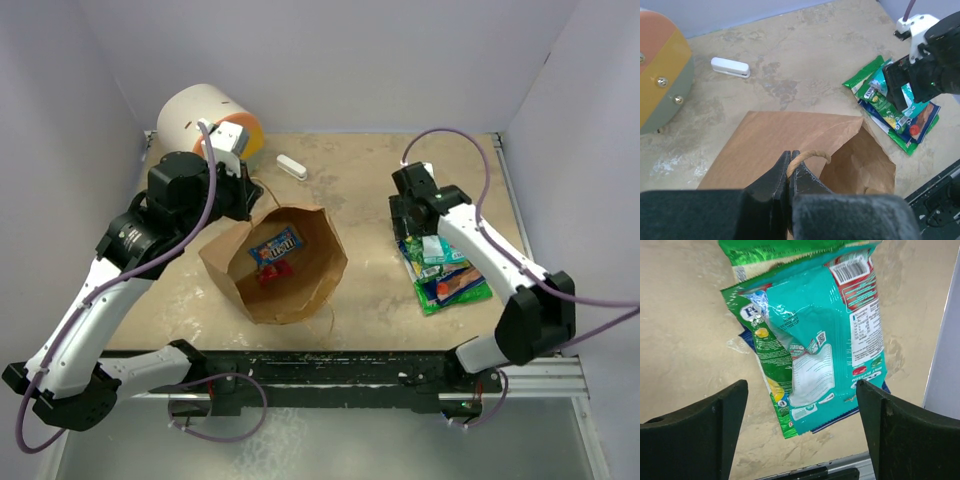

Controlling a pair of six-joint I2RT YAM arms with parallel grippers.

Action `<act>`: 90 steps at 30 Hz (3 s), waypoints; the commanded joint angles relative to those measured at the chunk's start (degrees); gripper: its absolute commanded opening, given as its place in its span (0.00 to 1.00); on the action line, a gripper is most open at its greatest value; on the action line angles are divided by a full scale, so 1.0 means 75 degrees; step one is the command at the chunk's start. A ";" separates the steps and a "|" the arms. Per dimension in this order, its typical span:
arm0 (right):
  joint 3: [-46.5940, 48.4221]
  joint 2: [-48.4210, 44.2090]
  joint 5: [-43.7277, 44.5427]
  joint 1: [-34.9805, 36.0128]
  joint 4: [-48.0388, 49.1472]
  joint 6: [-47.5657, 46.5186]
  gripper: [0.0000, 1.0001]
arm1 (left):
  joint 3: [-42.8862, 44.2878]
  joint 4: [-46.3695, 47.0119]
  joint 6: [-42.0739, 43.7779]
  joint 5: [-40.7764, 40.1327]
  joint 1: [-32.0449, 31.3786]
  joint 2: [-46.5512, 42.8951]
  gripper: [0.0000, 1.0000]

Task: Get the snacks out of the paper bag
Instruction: Take out the snack from the paper bag.

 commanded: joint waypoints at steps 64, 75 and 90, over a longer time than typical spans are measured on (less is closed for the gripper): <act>-0.2789 0.2121 -0.4996 0.5219 1.0845 -0.9265 0.64 | -0.0603 0.0996 -0.0793 0.4771 0.0033 0.0074 0.00; -0.2096 0.3184 -0.4373 0.5083 1.1395 -0.9258 0.65 | -0.0464 0.1016 -0.0782 0.5190 0.0024 0.0174 0.00; -0.1382 0.3372 -0.4086 0.4998 1.1195 -0.8993 0.17 | -0.0685 0.0843 -0.0934 0.4308 0.0029 -0.0086 0.00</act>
